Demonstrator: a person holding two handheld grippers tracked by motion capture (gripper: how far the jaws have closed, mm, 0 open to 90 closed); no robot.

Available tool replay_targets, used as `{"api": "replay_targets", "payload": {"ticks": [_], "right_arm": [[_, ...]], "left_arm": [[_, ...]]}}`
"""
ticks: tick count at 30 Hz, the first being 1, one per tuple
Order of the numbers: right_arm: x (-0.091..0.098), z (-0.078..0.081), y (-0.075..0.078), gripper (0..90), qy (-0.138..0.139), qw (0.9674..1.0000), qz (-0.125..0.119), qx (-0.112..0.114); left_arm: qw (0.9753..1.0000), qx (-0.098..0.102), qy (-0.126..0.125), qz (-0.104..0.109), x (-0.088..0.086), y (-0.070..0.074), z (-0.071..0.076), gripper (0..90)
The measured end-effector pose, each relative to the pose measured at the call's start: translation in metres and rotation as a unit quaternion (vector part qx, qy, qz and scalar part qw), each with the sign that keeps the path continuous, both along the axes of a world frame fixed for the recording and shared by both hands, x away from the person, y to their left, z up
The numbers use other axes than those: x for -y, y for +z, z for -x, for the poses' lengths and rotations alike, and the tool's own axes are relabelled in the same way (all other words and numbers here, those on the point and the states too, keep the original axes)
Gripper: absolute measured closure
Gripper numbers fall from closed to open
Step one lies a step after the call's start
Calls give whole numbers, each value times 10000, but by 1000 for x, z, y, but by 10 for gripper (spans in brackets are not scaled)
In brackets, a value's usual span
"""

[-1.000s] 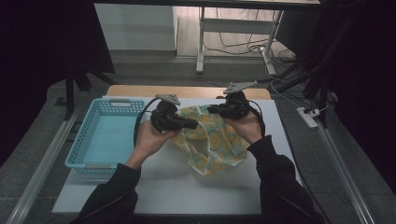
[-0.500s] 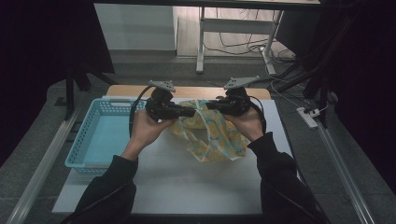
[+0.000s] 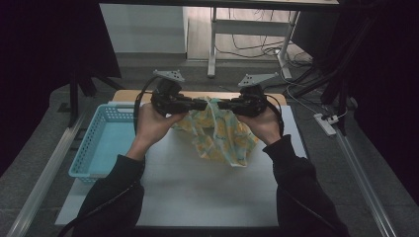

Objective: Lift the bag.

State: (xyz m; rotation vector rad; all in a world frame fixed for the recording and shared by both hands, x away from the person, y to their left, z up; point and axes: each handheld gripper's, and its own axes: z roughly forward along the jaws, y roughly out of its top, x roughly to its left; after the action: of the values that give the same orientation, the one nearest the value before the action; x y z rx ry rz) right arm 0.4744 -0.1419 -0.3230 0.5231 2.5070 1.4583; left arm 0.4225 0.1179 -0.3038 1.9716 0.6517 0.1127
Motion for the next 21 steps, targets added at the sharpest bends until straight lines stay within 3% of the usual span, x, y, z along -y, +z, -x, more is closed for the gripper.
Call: {"api": "replay_targets", "payload": {"ticks": [21], "right_arm": [[2,6,43,900,-13,9993,-192,326]], "left_arm": [[9988,379,302,102,-5,54,-6,897]]}}
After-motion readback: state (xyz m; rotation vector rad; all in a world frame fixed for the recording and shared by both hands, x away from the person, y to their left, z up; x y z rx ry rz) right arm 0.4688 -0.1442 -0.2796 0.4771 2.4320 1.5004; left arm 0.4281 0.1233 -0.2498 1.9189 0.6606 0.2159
